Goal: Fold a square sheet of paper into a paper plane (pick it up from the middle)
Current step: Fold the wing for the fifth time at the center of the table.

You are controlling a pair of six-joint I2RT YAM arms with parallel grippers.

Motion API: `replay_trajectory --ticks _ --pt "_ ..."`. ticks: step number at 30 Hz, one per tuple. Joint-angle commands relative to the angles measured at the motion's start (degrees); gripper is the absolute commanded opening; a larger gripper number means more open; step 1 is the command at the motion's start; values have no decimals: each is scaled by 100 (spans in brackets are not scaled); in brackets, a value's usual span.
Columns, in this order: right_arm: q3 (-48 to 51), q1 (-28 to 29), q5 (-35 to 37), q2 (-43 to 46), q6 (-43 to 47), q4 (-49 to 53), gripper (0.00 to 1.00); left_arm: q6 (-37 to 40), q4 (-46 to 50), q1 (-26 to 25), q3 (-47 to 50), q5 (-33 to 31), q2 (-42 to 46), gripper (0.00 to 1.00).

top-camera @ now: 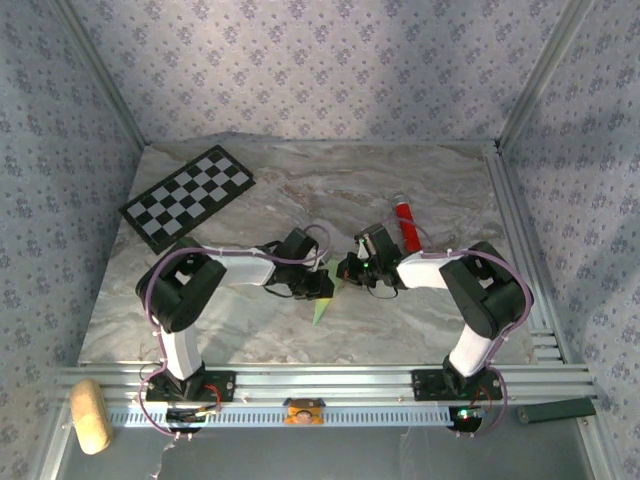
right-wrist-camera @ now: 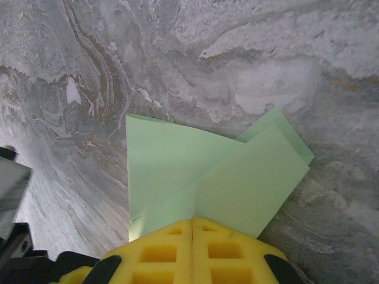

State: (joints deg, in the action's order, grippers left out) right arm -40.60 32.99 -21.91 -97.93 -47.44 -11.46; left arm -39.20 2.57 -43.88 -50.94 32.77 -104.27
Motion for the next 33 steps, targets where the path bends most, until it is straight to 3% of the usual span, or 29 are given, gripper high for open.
replay_trajectory --ticks 1,14,21,33 --pt "219 -45 498 -218 -90 529 3 300 515 -38 292 107 66 10" --pt "238 -56 511 -198 -106 554 3 733 1176 -77 821 139 997 10" --pt "259 -57 558 -133 -137 571 3 310 832 117 550 327 1497 11" --pt "283 -44 596 -157 -202 530 3 38 467 38 -466 541 347 14"
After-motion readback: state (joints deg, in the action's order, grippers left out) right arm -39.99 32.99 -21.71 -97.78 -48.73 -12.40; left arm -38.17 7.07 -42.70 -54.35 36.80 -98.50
